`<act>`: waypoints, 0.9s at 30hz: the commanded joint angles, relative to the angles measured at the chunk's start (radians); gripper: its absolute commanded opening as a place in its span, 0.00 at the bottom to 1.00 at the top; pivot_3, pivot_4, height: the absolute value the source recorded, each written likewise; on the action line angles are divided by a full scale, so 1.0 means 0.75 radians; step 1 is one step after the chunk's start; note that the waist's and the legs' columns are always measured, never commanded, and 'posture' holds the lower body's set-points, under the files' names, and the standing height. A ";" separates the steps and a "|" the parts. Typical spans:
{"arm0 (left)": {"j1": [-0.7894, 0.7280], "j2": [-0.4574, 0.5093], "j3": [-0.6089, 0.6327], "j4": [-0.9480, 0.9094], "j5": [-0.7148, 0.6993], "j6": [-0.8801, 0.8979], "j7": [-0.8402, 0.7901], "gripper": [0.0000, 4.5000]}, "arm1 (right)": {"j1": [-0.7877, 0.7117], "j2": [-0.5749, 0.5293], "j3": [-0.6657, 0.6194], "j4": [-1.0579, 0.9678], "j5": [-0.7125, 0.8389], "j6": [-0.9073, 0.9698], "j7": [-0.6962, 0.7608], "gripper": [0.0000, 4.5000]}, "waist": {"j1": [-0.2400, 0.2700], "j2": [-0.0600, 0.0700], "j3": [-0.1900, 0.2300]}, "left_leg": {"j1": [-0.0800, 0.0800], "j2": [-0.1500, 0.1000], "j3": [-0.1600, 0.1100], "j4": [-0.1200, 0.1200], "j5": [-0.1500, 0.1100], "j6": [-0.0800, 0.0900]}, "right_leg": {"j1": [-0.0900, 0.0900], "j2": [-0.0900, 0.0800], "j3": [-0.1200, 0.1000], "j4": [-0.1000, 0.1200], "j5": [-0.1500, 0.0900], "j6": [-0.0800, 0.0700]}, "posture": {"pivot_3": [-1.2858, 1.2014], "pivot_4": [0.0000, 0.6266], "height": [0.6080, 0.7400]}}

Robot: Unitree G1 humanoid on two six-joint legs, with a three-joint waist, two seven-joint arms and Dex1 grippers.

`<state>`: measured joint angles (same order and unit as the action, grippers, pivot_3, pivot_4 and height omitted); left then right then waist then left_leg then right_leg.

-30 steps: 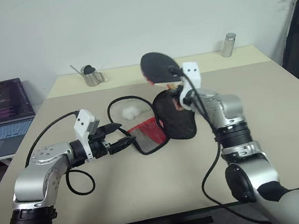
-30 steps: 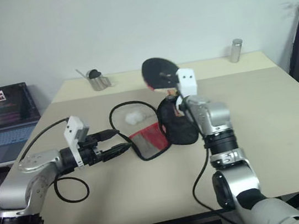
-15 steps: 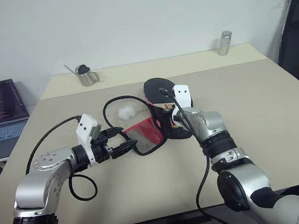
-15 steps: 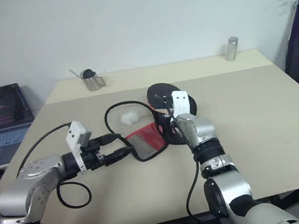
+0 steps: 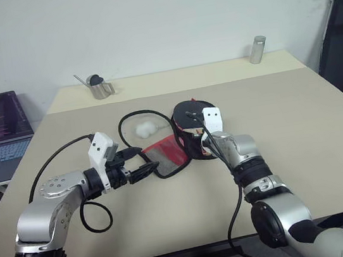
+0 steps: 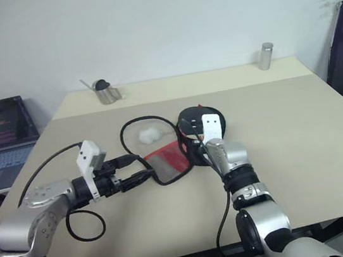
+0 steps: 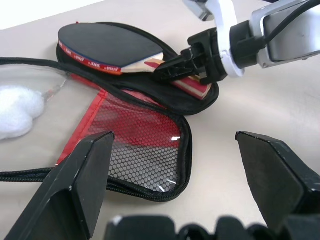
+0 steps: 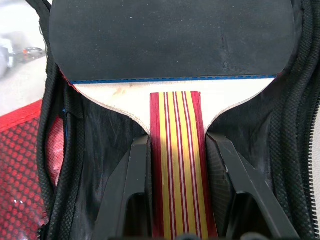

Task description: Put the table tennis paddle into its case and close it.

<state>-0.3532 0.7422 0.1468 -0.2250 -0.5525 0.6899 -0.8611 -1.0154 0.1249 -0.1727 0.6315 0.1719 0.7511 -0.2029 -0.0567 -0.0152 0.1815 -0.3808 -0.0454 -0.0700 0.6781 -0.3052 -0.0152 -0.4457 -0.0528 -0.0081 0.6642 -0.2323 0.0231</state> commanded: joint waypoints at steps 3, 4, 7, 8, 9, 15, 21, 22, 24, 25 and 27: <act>-0.001 0.012 0.041 -0.046 -0.026 -0.007 0.003 0.95 | -0.038 -0.013 -0.012 -0.013 -0.011 -0.033 -0.041 0.24 | 0.003 0.000 0.000 | 0.000 0.000 0.000 0.000 0.000 0.000 | 0.000 0.000 0.000 0.000 0.000 0.000 | 0.52 0.24 1.00; -0.001 0.011 0.039 -0.047 -0.025 -0.007 0.003 0.95 | -0.035 -0.014 -0.009 -0.016 -0.015 -0.031 -0.046 0.24 | 0.003 0.000 0.000 | 0.000 0.000 0.000 0.000 0.000 0.000 | 0.000 0.000 0.000 0.000 0.000 0.000 | 0.52 0.24 1.00; -0.004 0.009 0.035 -0.046 -0.024 -0.008 0.003 0.95 | -0.028 -0.018 0.007 -0.014 -0.036 -0.014 -0.067 0.24 | 0.003 0.000 0.000 | 0.000 0.000 0.000 0.000 0.000 0.000 | 0.000 0.000 0.000 0.000 0.000 0.000 | 0.52 0.24 1.00; -0.006 0.009 0.033 -0.044 -0.023 -0.009 0.002 0.95 | -0.025 -0.019 0.012 -0.011 -0.044 -0.008 -0.073 0.24 | 0.003 0.000 0.000 | 0.000 0.000 0.000 0.000 0.000 0.000 | 0.000 0.000 0.000 0.000 0.000 0.000 | 0.52 0.24 1.00; -0.008 0.008 0.032 -0.043 -0.023 -0.009 0.002 0.95 | -0.020 -0.019 0.019 -0.012 -0.051 -0.006 -0.074 0.24 | 0.003 0.000 0.000 | 0.000 0.000 0.000 0.000 0.000 0.000 | 0.000 0.000 0.000 0.000 0.000 0.000 | 0.52 0.24 1.00; -0.014 0.010 0.029 -0.036 -0.019 -0.013 -0.002 0.95 | -0.030 -0.027 0.037 0.015 -0.056 0.024 -0.022 0.24 | 0.003 0.000 0.000 | 0.000 0.000 0.000 0.000 0.000 0.000 | 0.000 0.000 0.000 0.000 0.000 0.000 | 0.52 0.24 1.00; -0.021 0.014 0.028 -0.030 -0.016 -0.015 -0.005 0.95 | -0.039 -0.031 0.034 0.014 -0.037 0.019 0.023 0.67 | 0.002 0.000 0.000 | 0.001 0.000 0.000 0.001 0.000 0.000 | 0.001 0.000 0.000 0.001 0.000 0.000 | 0.52 0.24 1.00; -0.022 0.014 0.028 -0.030 -0.016 -0.014 -0.005 0.95 | -0.041 -0.032 0.033 0.014 -0.035 0.017 0.029 0.73 | 0.001 0.000 0.000 | 0.001 0.000 0.000 0.001 0.000 0.000 | 0.001 0.000 0.000 0.001 0.000 0.000 | 0.52 0.24 1.00; -0.023 0.017 0.030 -0.025 -0.014 -0.016 -0.008 0.95 | -0.045 -0.031 0.033 0.012 -0.027 0.018 0.051 0.88 | 0.001 0.000 0.000 | 0.001 0.000 0.000 0.001 0.000 0.000 | 0.001 0.000 0.000 0.001 0.000 0.000 | 0.52 0.24 1.00; -0.023 0.018 0.031 -0.023 -0.012 -0.017 -0.007 0.95 | -0.046 -0.030 0.031 0.003 -0.017 0.020 0.073 0.96 | 0.001 0.000 0.000 | 0.001 0.000 0.000 0.001 0.000 0.000 | 0.001 0.000 0.000 0.001 0.000 0.000 | 0.52 0.24 1.00; -0.029 0.023 0.037 -0.004 0.000 -0.024 0.001 0.95 | -0.049 -0.034 0.024 -0.040 0.001 0.023 0.104 0.99 | 0.001 0.000 0.000 | 0.001 0.000 0.000 0.001 0.000 0.000 | 0.001 0.000 0.000 0.001 0.000 0.000 | 0.52 0.24 1.00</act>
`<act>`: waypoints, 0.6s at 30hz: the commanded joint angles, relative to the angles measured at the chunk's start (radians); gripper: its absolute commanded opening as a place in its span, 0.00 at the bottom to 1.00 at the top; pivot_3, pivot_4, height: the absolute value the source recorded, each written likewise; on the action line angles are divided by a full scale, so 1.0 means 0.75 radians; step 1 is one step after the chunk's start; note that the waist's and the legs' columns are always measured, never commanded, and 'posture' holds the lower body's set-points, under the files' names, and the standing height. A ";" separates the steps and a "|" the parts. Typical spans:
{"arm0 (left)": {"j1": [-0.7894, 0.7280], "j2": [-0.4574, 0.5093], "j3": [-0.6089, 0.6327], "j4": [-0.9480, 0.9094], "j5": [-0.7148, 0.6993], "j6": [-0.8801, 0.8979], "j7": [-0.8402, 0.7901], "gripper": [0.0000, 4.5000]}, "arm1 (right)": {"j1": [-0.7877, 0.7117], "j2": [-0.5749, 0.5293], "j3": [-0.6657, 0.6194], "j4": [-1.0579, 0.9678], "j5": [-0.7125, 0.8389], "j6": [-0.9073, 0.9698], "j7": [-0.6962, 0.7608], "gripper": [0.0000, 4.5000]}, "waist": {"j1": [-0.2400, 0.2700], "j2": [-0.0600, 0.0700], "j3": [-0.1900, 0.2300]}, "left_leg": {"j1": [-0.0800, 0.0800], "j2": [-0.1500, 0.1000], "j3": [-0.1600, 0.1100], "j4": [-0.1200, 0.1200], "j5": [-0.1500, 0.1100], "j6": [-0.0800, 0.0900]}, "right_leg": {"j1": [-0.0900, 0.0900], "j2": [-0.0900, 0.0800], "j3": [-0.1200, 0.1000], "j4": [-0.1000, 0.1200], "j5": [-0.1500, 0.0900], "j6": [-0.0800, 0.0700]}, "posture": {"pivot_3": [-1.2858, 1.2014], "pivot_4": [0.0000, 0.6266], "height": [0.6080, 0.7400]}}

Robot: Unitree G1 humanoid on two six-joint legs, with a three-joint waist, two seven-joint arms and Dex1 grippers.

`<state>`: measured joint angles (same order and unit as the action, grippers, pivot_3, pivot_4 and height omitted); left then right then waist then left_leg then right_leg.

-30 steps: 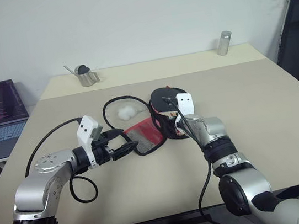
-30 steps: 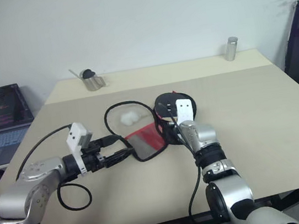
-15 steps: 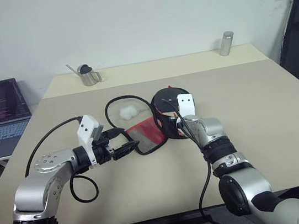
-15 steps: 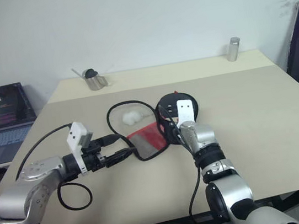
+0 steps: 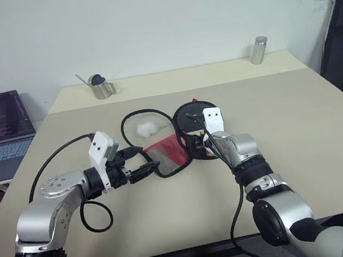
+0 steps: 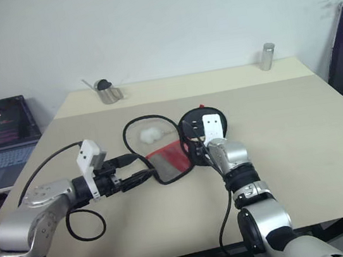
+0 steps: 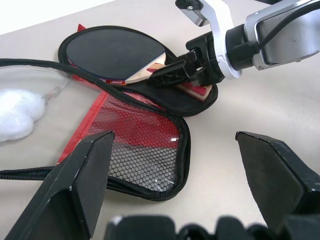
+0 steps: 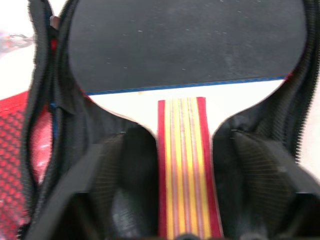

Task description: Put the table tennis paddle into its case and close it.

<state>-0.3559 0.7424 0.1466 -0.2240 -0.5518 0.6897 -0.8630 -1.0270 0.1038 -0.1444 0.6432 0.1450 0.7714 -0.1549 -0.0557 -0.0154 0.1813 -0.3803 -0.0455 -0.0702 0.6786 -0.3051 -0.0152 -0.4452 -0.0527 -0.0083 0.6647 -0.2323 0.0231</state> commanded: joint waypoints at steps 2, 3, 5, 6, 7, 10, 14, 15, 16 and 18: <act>-0.036 0.026 0.045 0.019 0.015 -0.032 0.015 0.95 | -0.031 -0.015 -0.032 -0.118 0.064 0.005 0.067 0.99 | 0.000 0.000 0.000 | 0.000 0.000 0.000 0.000 0.000 0.000 | 0.000 0.000 0.000 0.000 0.000 0.000 | 0.52 0.24 1.00; -0.044 0.028 0.051 0.036 0.022 -0.034 0.024 0.95 | -0.028 -0.028 -0.036 -0.165 0.079 0.033 0.087 0.99 | 0.000 0.000 0.000 | 0.000 0.000 0.000 0.000 0.000 0.000 | 0.000 0.000 0.000 0.000 0.000 0.000 | 0.52 0.24 1.00; -0.058 0.041 0.063 0.076 0.043 -0.048 0.036 0.95 | -0.012 -0.081 -0.020 -0.273 0.096 0.105 0.146 0.99 | 0.000 0.000 0.000 | 0.000 0.000 0.000 0.000 0.000 0.000 | 0.000 0.000 0.000 0.000 0.000 0.000 | 0.52 0.24 1.00; -0.064 0.051 0.071 0.098 0.052 -0.052 0.039 0.95 | 0.005 -0.118 -0.012 -0.337 0.105 0.152 0.181 0.99 | 0.001 0.000 0.000 | 0.000 0.000 0.000 0.000 0.000 0.000 | 0.000 0.000 0.000 0.000 0.000 0.000 | 0.52 0.24 1.00; -0.067 0.061 0.078 0.118 0.058 -0.057 0.038 0.95 | 0.023 -0.151 -0.011 -0.393 0.122 0.196 0.216 0.99 | 0.001 0.000 0.000 | 0.000 0.000 0.000 0.000 0.000 0.000 | 0.000 0.000 0.000 0.000 0.000 0.000 | 0.52 0.24 1.00; -0.075 0.091 0.103 0.185 0.071 -0.063 0.040 0.95 | 0.096 -0.267 0.024 -0.568 0.185 0.300 0.367 0.99 | 0.003 0.000 0.000 | -0.001 0.000 0.000 0.000 0.000 0.000 | 0.000 0.000 -0.001 -0.001 0.000 0.000 | 0.52 0.24 1.00; -0.157 0.102 0.099 0.364 0.112 -0.053 0.071 0.95 | 0.246 -0.536 0.214 -0.846 0.339 0.381 0.821 0.99 | 0.007 0.000 0.000 | -0.001 0.000 0.000 0.000 -0.001 0.002 | 0.000 0.000 -0.001 -0.001 0.000 0.000 | 0.52 0.24 1.00; -0.188 0.094 0.092 0.409 0.126 -0.052 0.085 0.95 | 0.274 -0.594 0.237 -0.887 0.365 0.376 0.902 0.99 | 0.007 0.000 0.000 | 0.000 0.000 -0.001 0.000 -0.002 0.004 | 0.001 0.001 -0.002 -0.001 0.000 0.000 | 0.52 0.24 1.00; -0.223 0.083 0.076 0.456 0.144 -0.049 0.103 0.95 | 0.296 -0.648 0.248 -0.921 0.390 0.355 0.986 0.99 | 0.009 0.000 0.000 | 0.000 0.000 -0.001 0.000 -0.003 0.005 | 0.001 0.001 -0.002 -0.001 0.000 0.000 | 0.52 0.24 1.00; -0.274 0.059 0.042 0.526 0.182 -0.045 0.131 0.95 | 0.318 -0.704 0.242 -0.961 0.432 0.291 1.101 0.99 | 0.008 0.000 0.000 | 0.000 0.000 -0.001 0.001 -0.003 0.006 | 0.002 0.001 -0.003 -0.001 0.000 0.000 | 0.52 0.24 1.00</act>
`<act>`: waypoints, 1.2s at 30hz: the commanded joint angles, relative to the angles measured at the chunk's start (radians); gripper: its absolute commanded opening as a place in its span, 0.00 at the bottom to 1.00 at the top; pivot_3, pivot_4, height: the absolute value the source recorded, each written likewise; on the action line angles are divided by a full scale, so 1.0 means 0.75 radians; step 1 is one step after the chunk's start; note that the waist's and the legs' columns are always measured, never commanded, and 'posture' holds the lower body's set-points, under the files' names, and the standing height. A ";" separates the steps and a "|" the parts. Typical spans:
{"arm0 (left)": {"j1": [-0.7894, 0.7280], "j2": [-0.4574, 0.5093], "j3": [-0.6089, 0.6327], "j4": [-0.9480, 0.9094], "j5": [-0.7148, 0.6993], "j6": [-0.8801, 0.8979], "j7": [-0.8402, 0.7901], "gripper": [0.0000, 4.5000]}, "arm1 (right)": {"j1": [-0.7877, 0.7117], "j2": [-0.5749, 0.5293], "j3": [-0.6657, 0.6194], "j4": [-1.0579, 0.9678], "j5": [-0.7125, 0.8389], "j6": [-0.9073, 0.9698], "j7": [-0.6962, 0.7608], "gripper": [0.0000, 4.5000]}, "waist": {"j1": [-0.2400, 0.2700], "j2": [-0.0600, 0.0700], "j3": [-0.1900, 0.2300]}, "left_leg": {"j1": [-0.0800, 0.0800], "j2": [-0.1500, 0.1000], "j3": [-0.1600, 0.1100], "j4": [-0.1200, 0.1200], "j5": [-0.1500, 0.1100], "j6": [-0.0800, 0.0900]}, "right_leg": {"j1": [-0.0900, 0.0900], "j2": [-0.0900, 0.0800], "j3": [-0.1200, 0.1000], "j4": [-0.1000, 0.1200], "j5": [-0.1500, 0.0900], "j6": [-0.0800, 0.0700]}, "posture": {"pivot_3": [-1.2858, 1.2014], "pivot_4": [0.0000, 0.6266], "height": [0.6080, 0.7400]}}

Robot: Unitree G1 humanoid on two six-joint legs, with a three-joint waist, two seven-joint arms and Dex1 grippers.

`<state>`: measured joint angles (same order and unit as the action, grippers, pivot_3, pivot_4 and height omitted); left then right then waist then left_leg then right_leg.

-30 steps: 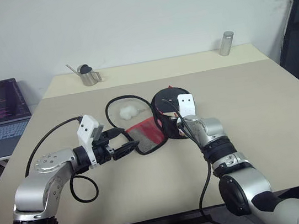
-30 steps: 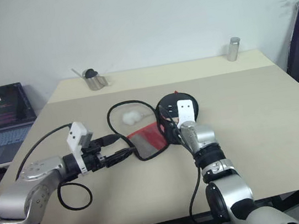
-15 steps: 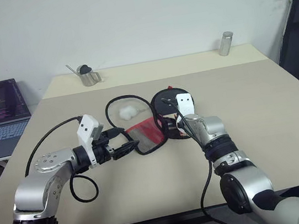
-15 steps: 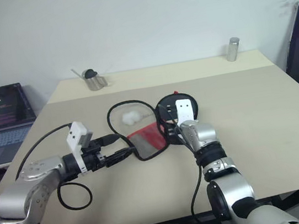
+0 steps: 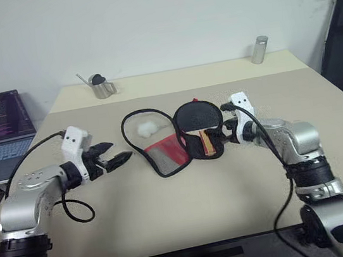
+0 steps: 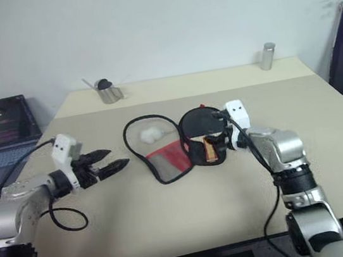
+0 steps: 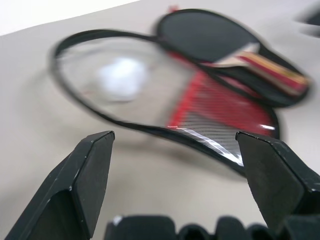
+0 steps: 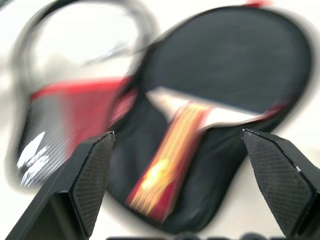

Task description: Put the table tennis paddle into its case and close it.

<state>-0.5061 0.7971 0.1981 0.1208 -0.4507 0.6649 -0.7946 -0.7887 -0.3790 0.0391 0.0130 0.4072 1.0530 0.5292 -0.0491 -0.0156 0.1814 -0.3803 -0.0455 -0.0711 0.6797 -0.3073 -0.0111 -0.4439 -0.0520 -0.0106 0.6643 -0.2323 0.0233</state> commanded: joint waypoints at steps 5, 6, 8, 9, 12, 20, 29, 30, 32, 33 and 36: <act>-0.178 -0.095 -0.207 0.225 0.223 -0.009 0.130 0.82 | -0.003 -0.065 0.008 -0.159 0.119 -0.227 0.325 1.00 | 0.000 -0.001 0.000 | 0.004 0.000 0.000 0.000 0.000 0.000 | 0.003 0.000 0.000 0.001 0.000 0.000 | 0.52 0.24 1.00; -0.201 -0.112 -0.237 0.260 0.251 -0.010 0.141 0.74 | -0.004 -0.059 0.016 -0.167 0.121 -0.238 0.334 1.00 | 0.000 0.000 0.000 | 0.004 0.000 0.000 0.000 0.000 -0.001 | 0.003 0.000 0.001 0.001 0.000 0.000 | 0.52 0.24 1.00; -0.244 -0.147 -0.300 0.328 0.312 -0.032 0.158 0.63 | 0.003 -0.040 0.032 -0.195 0.121 -0.251 0.328 1.00 | 0.005 -0.002 0.000 | 0.003 0.000 0.000 0.000 0.002 -0.004 | 0.002 0.000 0.001 0.001 0.000 0.000 | 0.52 0.24 1.00; -0.257 -0.158 -0.319 0.352 0.333 -0.046 0.155 0.57 | 0.006 -0.034 0.037 -0.204 0.122 -0.254 0.323 1.00 | 0.009 -0.002 0.000 | 0.002 0.000 -0.001 0.000 0.003 -0.005 | 0.001 -0.001 0.000 0.001 0.000 0.000 | 0.52 0.24 1.00; -0.288 -0.193 -0.332 0.418 0.360 -0.066 0.150 0.34 | 0.031 -0.030 0.043 -0.230 0.132 -0.250 0.322 1.00 | 0.019 -0.002 -0.001 | 0.001 0.000 -0.001 0.001 0.003 -0.005 | 0.001 -0.001 0.001 0.000 0.000 0.000 | 0.52 0.24 1.00; -0.370 -0.341 -0.351 0.500 0.405 -0.114 0.175 0.01 | 0.053 -0.024 0.071 -0.253 0.118 -0.254 0.323 1.00 | 0.028 -0.003 -0.001 | 0.001 -0.001 -0.001 0.002 0.003 -0.005 | 0.002 -0.002 0.000 0.000 0.000 0.000 | 0.52 0.24 1.00; -0.474 -0.573 -0.288 0.267 0.297 -0.097 0.202 0.01 | 0.059 -0.144 0.011 -0.196 0.065 -0.315 0.337 1.00 | 0.032 -0.003 -0.001 | -0.001 -0.002 -0.002 0.002 0.003 -0.005 | 0.001 -0.002 0.000 0.000 0.000 0.000 | 0.52 0.24 1.00; -0.503 -0.608 -0.293 0.237 0.288 -0.106 0.207 0.01 | 0.055 -0.191 -0.021 -0.178 0.059 -0.326 0.347 1.00 | 0.039 -0.004 -0.001 | -0.001 -0.002 -0.002 0.003 0.003 -0.005 | 0.001 -0.002 -0.001 0.000 0.000 0.000 | 0.52 0.24 1.00; -0.537 -0.649 -0.308 0.207 0.290 -0.121 0.212 0.01 | 0.044 -0.248 -0.063 -0.148 0.061 -0.340 0.353 1.00 | 0.048 -0.004 -0.001 | -0.002 -0.003 -0.002 0.003 0.003 -0.005 | 0.002 -0.003 -0.001 -0.001 0.001 0.001 | 0.52 0.24 1.00; -0.558 -0.682 -0.311 0.205 0.287 -0.125 0.224 0.01 | 0.031 -0.274 -0.095 -0.125 0.067 -0.345 0.352 1.00 | 0.052 -0.004 -0.001 | -0.002 -0.003 -0.002 0.003 0.003 -0.005 | 0.002 -0.003 0.000 -0.001 0.001 0.001 | 0.52 0.24 1.00; -0.614 -0.809 -0.351 0.252 0.311 -0.167 0.282 0.01 | 0.020 -0.360 -0.180 -0.055 0.060 -0.373 0.343 1.00 | 0.059 -0.004 -0.001 | -0.001 -0.003 -0.001 0.003 0.003 -0.005 | 0.002 -0.003 0.000 -0.002 0.001 0.001 | 0.52 0.24 1.00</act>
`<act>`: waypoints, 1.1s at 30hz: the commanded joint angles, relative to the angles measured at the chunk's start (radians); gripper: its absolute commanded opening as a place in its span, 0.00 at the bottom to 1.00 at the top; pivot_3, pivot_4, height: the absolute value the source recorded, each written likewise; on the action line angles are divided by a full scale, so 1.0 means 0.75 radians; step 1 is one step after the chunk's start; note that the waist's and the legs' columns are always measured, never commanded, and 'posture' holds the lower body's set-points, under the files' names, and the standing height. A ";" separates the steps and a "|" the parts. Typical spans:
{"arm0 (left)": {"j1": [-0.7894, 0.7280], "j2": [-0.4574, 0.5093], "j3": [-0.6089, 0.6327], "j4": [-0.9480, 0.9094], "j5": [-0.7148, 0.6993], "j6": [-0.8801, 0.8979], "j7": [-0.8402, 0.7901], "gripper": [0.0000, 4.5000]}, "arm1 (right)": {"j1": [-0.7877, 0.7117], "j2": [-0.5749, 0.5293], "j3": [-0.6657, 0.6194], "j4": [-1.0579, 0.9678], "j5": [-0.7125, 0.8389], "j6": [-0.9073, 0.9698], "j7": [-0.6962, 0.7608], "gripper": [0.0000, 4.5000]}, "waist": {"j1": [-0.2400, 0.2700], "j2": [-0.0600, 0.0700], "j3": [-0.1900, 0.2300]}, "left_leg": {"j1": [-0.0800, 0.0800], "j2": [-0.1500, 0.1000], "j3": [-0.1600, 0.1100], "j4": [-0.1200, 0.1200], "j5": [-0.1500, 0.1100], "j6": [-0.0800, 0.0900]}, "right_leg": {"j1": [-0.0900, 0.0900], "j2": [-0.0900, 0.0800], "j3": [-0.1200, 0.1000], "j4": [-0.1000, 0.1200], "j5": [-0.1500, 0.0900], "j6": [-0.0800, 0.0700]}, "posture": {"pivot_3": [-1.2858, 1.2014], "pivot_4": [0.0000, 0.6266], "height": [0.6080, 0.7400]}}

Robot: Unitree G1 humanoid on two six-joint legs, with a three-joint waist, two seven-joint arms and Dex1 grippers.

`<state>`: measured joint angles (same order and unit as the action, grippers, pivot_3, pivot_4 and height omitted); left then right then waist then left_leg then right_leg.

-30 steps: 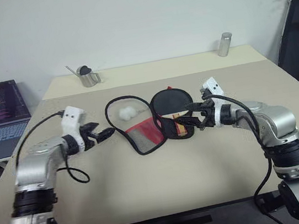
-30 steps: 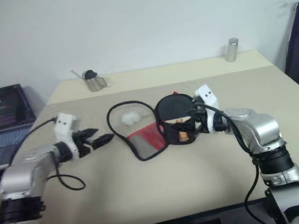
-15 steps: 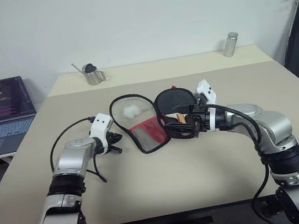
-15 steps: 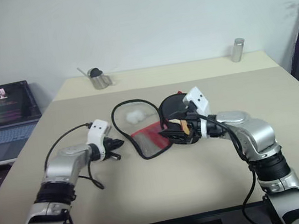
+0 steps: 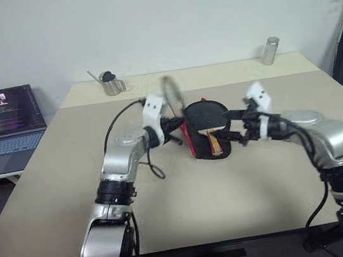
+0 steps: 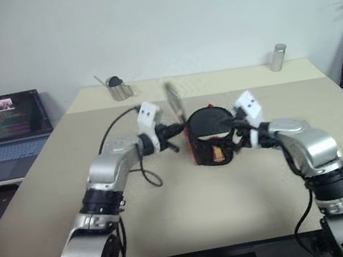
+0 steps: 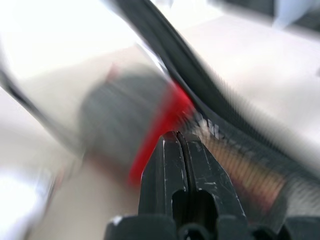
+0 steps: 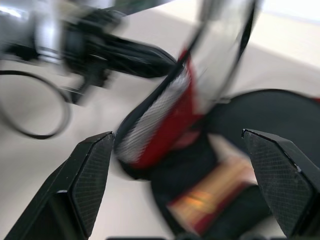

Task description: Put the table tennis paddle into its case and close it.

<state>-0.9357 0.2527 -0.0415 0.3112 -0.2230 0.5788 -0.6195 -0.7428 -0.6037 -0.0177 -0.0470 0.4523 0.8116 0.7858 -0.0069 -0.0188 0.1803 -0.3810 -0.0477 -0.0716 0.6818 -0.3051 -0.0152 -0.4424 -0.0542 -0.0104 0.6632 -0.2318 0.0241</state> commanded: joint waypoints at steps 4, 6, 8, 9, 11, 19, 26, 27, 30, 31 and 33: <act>-0.034 -0.149 -0.127 0.096 0.113 -0.167 0.081 0.01 | -0.020 -0.095 -0.169 0.072 -0.008 -0.057 -0.058 1.00 | -0.002 0.000 0.000 | 0.002 0.001 0.003 -0.001 0.000 0.000 | 0.001 0.001 0.002 0.001 0.000 0.000 | 0.52 0.24 1.00; -0.032 -0.139 -0.100 0.076 0.082 -0.153 0.050 0.01 | -0.008 -0.088 -0.200 0.059 0.015 -0.027 -0.084 1.00 | -0.011 0.000 0.000 | 0.003 0.002 0.004 -0.001 0.000 0.000 | 0.000 0.001 0.003 0.003 0.000 0.000 | 0.52 0.24 1.00; -0.022 -0.052 -0.039 0.001 0.007 -0.080 -0.048 0.01 | 0.005 -0.047 -0.261 0.058 0.078 0.054 -0.133 1.00 | -0.019 0.000 0.000 | 0.003 0.002 0.004 -0.001 0.000 0.000 | 0.000 0.002 0.003 0.003 0.000 0.000 | 0.52 0.24 1.00; -0.012 0.001 -0.009 -0.043 -0.033 -0.052 -0.104 0.01 | 0.009 -0.014 -0.297 0.064 0.116 0.102 -0.166 1.00 | -0.027 0.000 0.000 | 0.003 0.003 0.004 -0.001 0.000 0.000 | 0.000 0.002 0.003 0.003 0.000 0.000 | 0.52 0.24 1.00; 0.012 0.115 0.060 -0.127 -0.128 0.004 -0.215 0.01 | 0.012 0.067 -0.349 0.085 0.172 0.191 -0.245 1.00 | -0.042 0.000 0.000 | 0.003 0.003 0.005 -0.001 0.000 0.000 | 0.000 0.002 0.004 0.004 0.000 0.000 | 0.52 0.24 1.00; 0.166 0.461 0.326 -0.237 -0.346 0.136 -0.381 0.37 | 0.035 0.403 -0.492 0.284 0.251 0.404 -0.565 1.00 | -0.033 0.001 -0.001 | 0.003 0.003 0.003 0.000 0.000 0.000 | 0.000 0.002 0.003 0.003 0.000 -0.001 | 0.52 0.24 1.00; 0.396 0.599 0.369 -0.384 -0.387 0.162 -0.405 0.92 | 0.023 0.462 -0.448 0.401 0.206 0.384 -0.630 1.00 | -0.024 0.001 -0.001 | 0.001 0.001 0.000 0.000 0.000 0.000 | 0.000 0.001 0.001 0.001 0.000 -0.001 | 0.52 0.24 1.00; 0.419 0.606 0.366 -0.397 -0.367 0.149 -0.380 0.99 | 0.014 0.466 -0.451 0.427 0.204 0.378 -0.632 1.00 | -0.024 0.001 -0.001 | 0.001 0.001 0.000 0.000 0.000 0.000 | 0.000 0.001 0.001 0.001 0.000 -0.001 | 0.52 0.24 1.00; 0.446 0.601 0.352 -0.403 -0.292 0.109 -0.268 0.99 | -0.009 0.468 -0.436 0.483 0.201 0.372 -0.618 1.00 | -0.029 0.001 -0.001 | 0.002 0.002 0.000 0.000 0.000 0.000 | 0.000 0.001 0.001 0.002 0.000 -0.001 | 0.52 0.24 1.00; 0.459 0.599 0.351 -0.424 -0.295 0.112 -0.259 0.99 | -0.015 0.466 -0.427 0.498 0.200 0.370 -0.609 1.00 | -0.030 0.001 -0.002 | 0.003 0.002 0.000 0.000 0.000 0.000 | 0.000 0.001 0.001 0.003 0.000 -0.001 | 0.52 0.24 1.00; 0.501 0.604 0.348 -0.493 -0.326 0.135 -0.271 0.99 | -0.026 0.470 -0.413 0.536 0.197 0.366 -0.596 1.00 | -0.033 0.001 -0.002 | 0.003 0.002 0.001 0.000 0.000 0.000 | 0.001 0.001 0.002 0.003 0.000 -0.001 | 0.52 0.24 1.00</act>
<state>-0.5691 0.6925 0.2053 0.0160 -0.4513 0.6860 -0.8219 -0.7420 -0.2510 -0.3327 0.3411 0.6018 1.0973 0.3260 -0.0315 -0.0184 0.1789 -0.3783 -0.0464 -0.0708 0.6815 -0.3050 -0.0151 -0.4416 -0.0533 -0.0088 0.6655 -0.2315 0.0237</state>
